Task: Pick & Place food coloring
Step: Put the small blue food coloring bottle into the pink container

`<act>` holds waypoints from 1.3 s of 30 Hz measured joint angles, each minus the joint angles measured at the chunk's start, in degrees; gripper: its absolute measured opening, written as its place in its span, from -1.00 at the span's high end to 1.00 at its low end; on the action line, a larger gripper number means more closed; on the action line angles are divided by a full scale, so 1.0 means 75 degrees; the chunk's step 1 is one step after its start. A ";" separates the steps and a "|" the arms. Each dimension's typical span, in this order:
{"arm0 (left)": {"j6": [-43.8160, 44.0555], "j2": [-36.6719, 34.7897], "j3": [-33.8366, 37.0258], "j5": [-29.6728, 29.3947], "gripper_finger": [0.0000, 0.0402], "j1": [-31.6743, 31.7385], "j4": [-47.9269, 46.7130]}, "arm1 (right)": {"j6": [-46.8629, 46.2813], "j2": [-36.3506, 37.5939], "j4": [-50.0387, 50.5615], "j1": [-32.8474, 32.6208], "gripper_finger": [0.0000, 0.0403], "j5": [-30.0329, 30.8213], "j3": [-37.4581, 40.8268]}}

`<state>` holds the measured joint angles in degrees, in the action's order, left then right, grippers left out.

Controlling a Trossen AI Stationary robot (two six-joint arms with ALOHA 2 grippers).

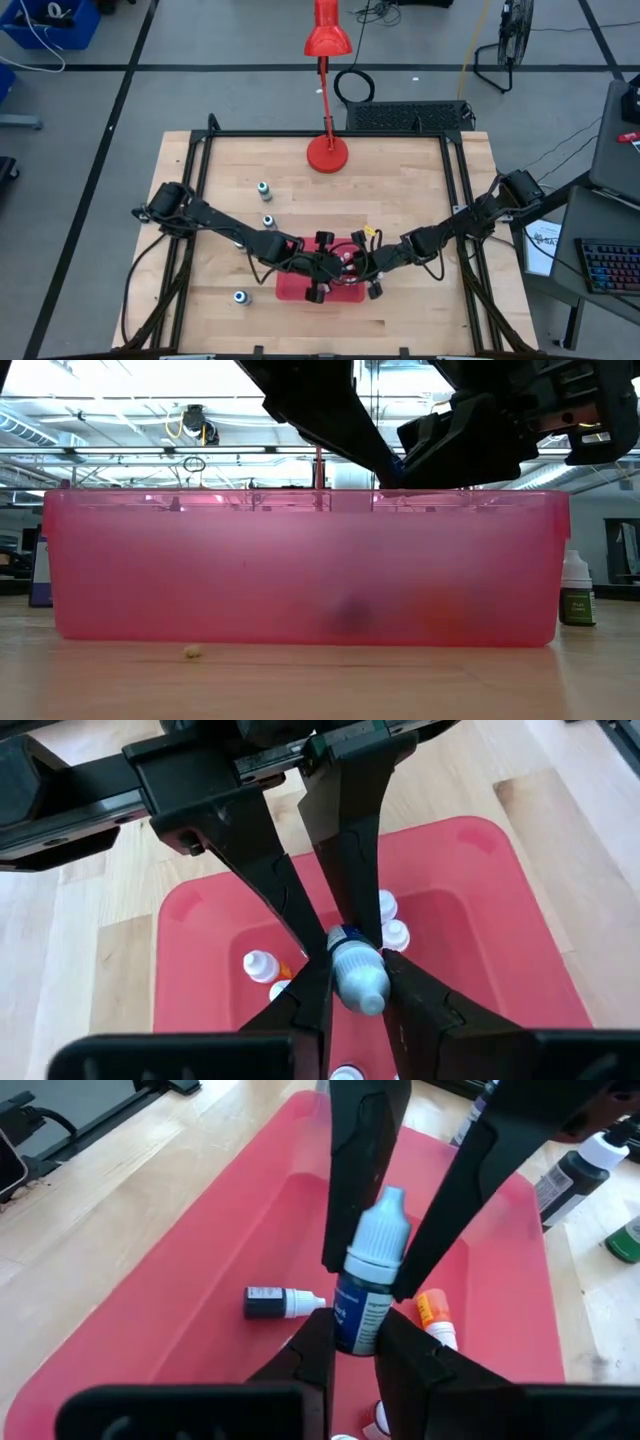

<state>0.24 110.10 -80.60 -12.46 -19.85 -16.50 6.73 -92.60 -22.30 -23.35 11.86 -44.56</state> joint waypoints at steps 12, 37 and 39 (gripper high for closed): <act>0.2406 -0.1019 0.0032 -0.1026 0.67 -0.0743 -0.4143 | 0.0002 0.0006 0.0011 -0.0031 0.39 -0.0016 -0.0003; 0.3187 -0.1055 0.2363 0.2132 0.67 0.0993 -0.2558 | 0.0005 0.0000 -0.0367 -0.0169 0.41 -0.0020 0.0000; 0.3207 -0.1055 0.2363 0.2114 0.60 0.1030 -0.2517 | 0.0006 0.0000 -0.0369 -0.0169 0.42 -0.0020 0.0000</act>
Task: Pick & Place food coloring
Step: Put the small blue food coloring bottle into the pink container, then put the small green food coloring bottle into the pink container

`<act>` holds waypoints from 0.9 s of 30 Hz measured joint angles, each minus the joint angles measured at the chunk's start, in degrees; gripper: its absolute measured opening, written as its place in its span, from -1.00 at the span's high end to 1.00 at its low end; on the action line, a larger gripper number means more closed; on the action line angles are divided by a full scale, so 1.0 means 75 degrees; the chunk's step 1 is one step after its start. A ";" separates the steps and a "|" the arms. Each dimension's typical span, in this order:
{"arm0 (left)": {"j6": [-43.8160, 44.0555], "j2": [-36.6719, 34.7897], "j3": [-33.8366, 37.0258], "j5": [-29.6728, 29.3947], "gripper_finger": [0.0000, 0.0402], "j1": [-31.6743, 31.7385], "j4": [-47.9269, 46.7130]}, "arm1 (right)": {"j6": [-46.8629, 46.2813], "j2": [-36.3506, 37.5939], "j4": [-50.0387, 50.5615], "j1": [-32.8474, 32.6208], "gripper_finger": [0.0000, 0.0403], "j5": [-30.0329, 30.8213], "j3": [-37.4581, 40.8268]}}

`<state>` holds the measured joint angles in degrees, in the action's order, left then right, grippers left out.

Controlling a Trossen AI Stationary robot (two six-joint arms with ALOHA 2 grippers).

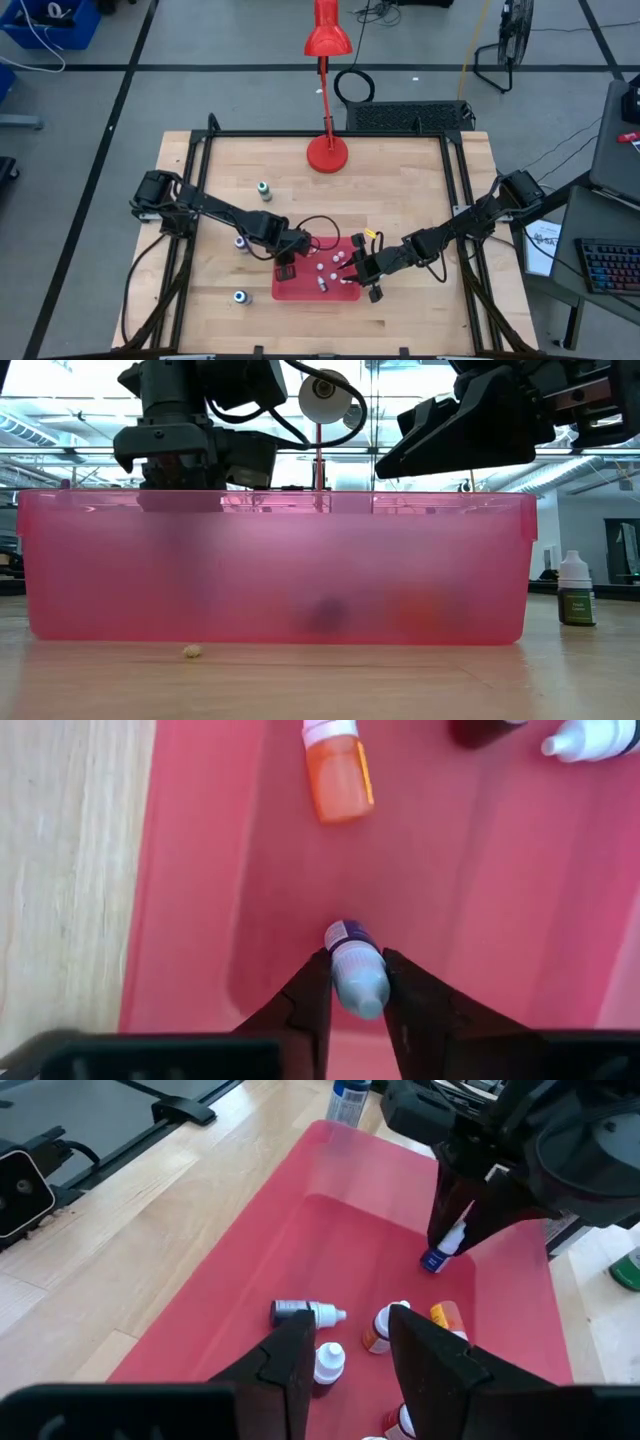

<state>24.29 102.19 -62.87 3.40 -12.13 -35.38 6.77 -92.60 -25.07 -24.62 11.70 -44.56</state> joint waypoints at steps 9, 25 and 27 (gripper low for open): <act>-0.0456 0.0015 -0.0164 -0.0055 -0.05 0.0014 0.0313 | 0.0046 0.0000 0.0004 0.0000 0.40 0.0007 0.0000; -0.3177 -0.0905 -0.0491 -0.0251 -0.29 -0.0884 0.1693 | -0.2179 0.2473 0.4150 -0.0464 0.41 0.0265 -0.0003; -0.3282 -0.1275 -0.0099 -0.0567 -0.28 -0.1149 0.2306 | -0.3038 0.2813 0.4988 -0.0481 0.41 0.0263 -0.0003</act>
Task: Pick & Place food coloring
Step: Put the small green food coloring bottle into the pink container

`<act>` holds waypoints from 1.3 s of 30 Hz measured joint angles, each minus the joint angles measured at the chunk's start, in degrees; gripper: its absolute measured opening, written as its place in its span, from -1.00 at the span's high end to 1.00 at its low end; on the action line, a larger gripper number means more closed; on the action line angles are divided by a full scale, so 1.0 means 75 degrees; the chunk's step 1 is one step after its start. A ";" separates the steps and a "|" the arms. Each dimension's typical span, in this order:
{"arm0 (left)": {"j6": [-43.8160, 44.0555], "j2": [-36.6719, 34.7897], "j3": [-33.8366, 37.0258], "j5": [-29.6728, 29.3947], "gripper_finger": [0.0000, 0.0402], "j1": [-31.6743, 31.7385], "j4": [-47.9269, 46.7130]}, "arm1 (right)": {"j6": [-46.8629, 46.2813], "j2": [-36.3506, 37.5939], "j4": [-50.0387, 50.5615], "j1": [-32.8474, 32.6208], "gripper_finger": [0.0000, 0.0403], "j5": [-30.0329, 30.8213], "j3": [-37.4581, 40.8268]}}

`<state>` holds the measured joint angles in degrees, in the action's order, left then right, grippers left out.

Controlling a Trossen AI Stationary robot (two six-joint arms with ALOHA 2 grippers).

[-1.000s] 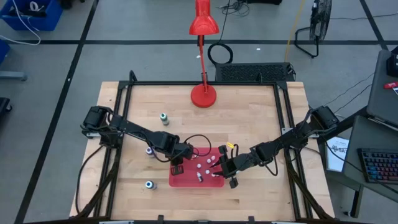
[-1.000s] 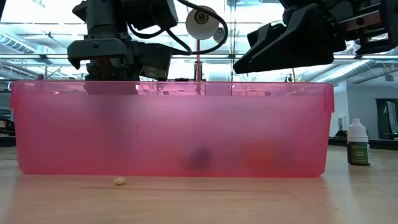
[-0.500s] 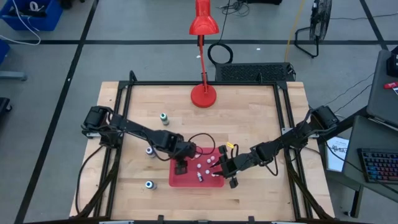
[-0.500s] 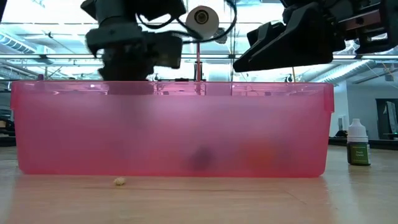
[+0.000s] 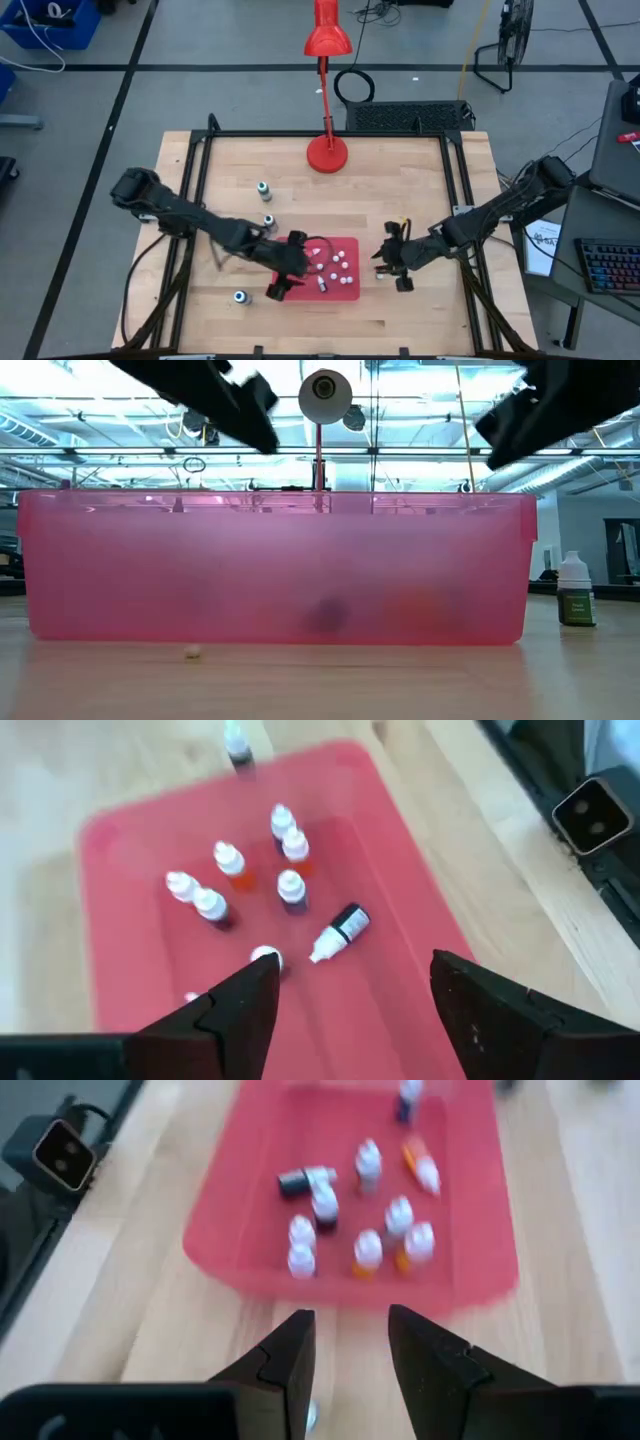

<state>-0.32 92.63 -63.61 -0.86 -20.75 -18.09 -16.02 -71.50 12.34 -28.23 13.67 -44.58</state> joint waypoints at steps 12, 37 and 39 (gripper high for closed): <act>-0.0086 -0.2765 0.3135 -0.1670 -0.31 -0.0452 0.3530 | -0.1026 -0.0616 0.1531 0.0012 0.41 -0.0664 -0.0354; -0.0320 -0.3709 0.4118 -0.1636 -0.34 -0.0444 0.3869 | -0.0369 -0.3617 0.3106 -0.0099 0.41 -0.1067 -0.2253; -0.0323 -0.3709 0.4118 -0.1637 -0.34 -0.0444 0.3850 | -0.0369 -0.3614 0.3066 -0.0099 0.43 -0.1064 -0.2253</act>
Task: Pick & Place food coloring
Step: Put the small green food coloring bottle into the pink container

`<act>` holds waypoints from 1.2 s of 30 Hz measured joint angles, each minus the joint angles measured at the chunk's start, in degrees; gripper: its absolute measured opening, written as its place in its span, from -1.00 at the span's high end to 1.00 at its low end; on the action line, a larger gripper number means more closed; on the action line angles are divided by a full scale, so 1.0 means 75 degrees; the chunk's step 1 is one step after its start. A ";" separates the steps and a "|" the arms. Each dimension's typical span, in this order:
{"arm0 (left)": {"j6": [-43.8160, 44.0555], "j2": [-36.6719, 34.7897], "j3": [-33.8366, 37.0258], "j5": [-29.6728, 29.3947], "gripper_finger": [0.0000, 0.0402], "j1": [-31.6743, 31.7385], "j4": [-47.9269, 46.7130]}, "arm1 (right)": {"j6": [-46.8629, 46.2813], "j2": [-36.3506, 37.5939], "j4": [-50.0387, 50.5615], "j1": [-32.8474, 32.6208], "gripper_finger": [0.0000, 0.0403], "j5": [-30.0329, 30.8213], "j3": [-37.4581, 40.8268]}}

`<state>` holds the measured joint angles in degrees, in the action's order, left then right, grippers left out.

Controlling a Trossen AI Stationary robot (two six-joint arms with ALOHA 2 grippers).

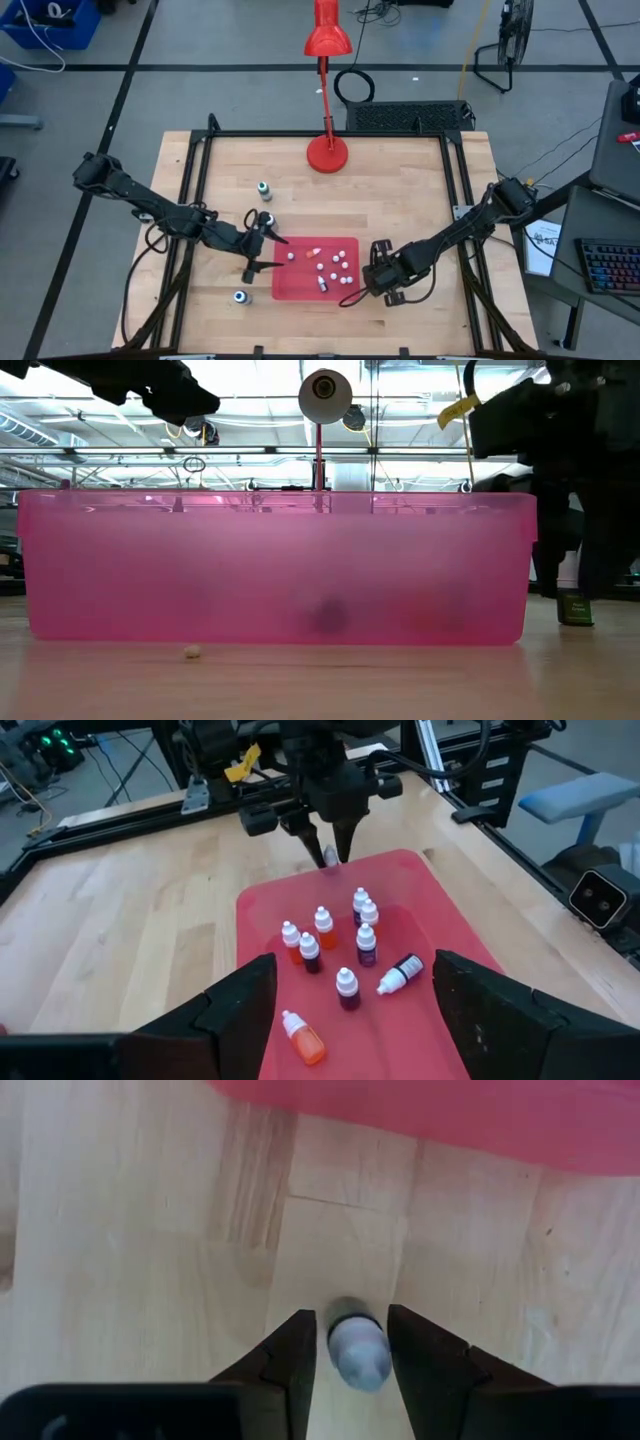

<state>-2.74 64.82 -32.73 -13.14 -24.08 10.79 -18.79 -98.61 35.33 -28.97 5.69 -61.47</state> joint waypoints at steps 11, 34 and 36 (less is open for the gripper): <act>0.0009 0.0001 0.0000 0.0004 -0.34 0.0000 -0.0035 | 0.0516 0.0099 0.0128 -0.0003 0.75 0.0026 -0.0020; 0.0026 0.0003 0.0000 -0.0066 -0.34 -0.0002 0.0002 | 0.3303 -0.2491 0.5894 0.1075 0.75 0.0232 -0.9027; 0.0017 0.0006 0.0000 -0.0069 -0.34 0.0000 0.0000 | 0.3520 -0.2940 0.5930 0.1190 0.75 -0.0083 -0.9471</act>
<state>-2.61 64.86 -32.73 -13.65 -24.08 10.79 7.61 -120.66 79.81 -20.05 5.07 -132.50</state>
